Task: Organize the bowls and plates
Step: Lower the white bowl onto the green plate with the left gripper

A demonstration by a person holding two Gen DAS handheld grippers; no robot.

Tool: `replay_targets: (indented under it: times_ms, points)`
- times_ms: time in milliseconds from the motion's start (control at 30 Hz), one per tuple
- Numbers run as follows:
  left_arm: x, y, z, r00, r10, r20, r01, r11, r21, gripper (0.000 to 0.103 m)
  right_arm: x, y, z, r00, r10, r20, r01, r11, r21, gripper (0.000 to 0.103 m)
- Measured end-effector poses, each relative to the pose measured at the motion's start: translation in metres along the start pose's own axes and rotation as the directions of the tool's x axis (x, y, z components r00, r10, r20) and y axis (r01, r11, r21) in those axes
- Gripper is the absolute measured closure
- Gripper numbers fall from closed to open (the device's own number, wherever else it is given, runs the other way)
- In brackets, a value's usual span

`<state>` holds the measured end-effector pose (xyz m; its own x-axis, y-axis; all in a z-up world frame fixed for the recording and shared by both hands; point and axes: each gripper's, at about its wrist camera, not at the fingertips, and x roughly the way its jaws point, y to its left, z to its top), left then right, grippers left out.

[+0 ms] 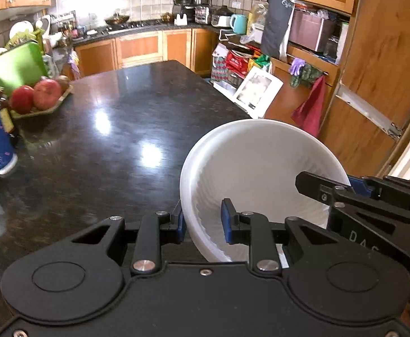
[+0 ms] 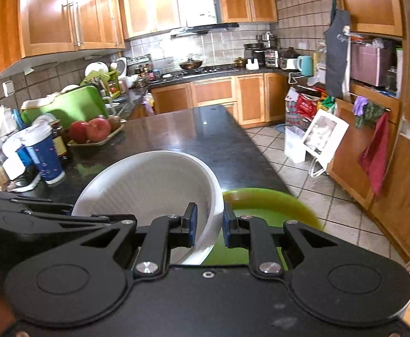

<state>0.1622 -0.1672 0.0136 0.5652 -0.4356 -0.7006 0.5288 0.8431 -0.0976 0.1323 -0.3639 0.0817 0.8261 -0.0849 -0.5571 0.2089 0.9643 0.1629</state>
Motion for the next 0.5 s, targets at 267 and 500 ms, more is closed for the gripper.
replay_targets:
  times_ms: [267,500]
  points:
    - [0.020,-0.032,0.002,0.999,0.021,-0.045,-0.023,0.998,-0.050,0.071,0.013,-0.048,0.001,0.999,0.019,-0.042,-0.020,1.000,-0.017,0.083]
    - [0.032,-0.038,-0.001,0.993,0.051,-0.107,-0.065,0.990,-0.129,0.071,0.037,-0.068,0.006,0.992,0.084,-0.098,-0.087,0.996,-0.024,0.083]
